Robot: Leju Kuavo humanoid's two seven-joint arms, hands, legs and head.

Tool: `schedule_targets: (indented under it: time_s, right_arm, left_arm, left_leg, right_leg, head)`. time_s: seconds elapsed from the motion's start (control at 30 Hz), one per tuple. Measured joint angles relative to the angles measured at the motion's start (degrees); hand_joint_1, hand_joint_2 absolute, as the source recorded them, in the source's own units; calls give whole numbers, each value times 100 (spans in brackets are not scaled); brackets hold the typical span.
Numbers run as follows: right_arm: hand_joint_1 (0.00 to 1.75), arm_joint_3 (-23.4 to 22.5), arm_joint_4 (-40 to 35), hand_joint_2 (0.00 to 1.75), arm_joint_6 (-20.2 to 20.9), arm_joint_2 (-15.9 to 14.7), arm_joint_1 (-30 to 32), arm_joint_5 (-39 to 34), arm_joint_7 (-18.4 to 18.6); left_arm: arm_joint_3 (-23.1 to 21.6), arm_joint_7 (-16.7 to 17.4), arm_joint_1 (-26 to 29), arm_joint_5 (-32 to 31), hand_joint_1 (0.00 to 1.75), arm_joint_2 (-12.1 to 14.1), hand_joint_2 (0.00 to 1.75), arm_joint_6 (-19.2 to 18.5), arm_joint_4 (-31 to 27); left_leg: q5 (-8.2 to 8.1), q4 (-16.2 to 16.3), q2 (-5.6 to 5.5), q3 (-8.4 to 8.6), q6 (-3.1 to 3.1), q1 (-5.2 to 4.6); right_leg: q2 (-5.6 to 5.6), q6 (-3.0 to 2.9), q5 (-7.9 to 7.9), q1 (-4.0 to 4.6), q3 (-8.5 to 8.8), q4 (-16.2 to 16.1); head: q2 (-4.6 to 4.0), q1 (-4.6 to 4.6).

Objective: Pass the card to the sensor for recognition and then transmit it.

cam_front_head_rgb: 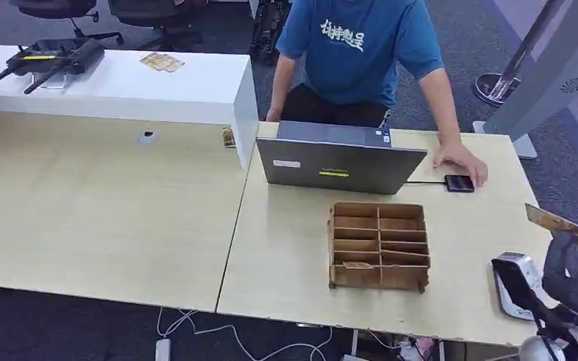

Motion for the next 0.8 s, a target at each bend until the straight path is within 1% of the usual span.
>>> schedule_targets:
  time_s: [0.07, 0.13, 0.23, 0.3, 0.37, 0.5, 0.6, 0.67, 0.8]
  right_arm:
    - [175, -113, -107, 175, -2, 153, -57, 533, -13]
    - [175, -140, -179, 175, -2, 273, -199, 966, 71]
    - [175, -85, -212, 175, -2, 360, -490, 1529, 438]
    - [175, 96, -170, 175, -2, 369, -780, 1732, 766]
    - [175, 282, -116, 175, -2, 369, -1012, 1813, 960]
    - [175, 486, -32, 175, -2, 369, -1258, 1852, 1028]
    - [175, 568, 18, 175, -2, 369, -1330, 1852, 1049]
    - [175, 648, 44, 175, -2, 369, -1380, 1879, 1141]
    - [175, 1037, 309, 175, -2, 365, -1717, 2121, 1644]
  left_arm:
    - [0, 13, -1, -42, 0, 0, 0, -4, 0]
    - [0, 35, -2, -131, 0, 2, 0, -13, 0]
    - [0, 81, -9, -249, 0, 7, 0, -24, 0]
    - [0, 109, -14, -341, 0, 11, 0, -35, 0]
    - [0, 120, -20, -385, 0, 11, 0, -39, 0]
    - [0, 122, -20, -398, 0, 11, 0, -44, 0]
    - [0, 125, -19, -411, 0, 13, 0, -46, 0]
    - [0, 129, -19, -446, 0, 13, 0, -52, 0]
    - [0, 146, -24, -546, 0, 20, 0, -68, 0]
  left_leg:
    - [0, 0, -2, -1, 0, 0]
    - [1, 0, 1, -1, 0, 0]
    - [2, 0, -1, -2, 1, 0]
    - [2, 0, 4, 2, 1, -1]
    - [3, 1, 0, 4, 2, -1]
    - [5, 2, -5, 1, 5, -2]
    - [4, 2, -7, -1, 5, -2]
    - [4, 1, -5, -4, 5, -2]
    - [5, 1, 2, 0, 5, -1]
  right_leg:
    - [-3, 0, 0, 0, 0, 0]
    - [0, 0, 0, 0, 0, 0]
    - [-2, 1, 1, 0, 2, 1]
    - [4, 0, 3, -1, 2, 2]
    - [1, 0, 3, -1, 2, 2]
    - [-5, 0, 3, -2, 2, 2]
    - [-6, 1, 2, -2, 2, 1]
    - [-4, 1, 2, -2, 1, 2]
    - [3, 1, 2, -1, -1, 2]
  head:
    - [0, 2]
    - [0, 0]
    - [0, 4]
    - [0, 0]
    - [0, 4]
    - [0, 2]
    - [0, 2]
    - [0, 2]
    - [0, 4]
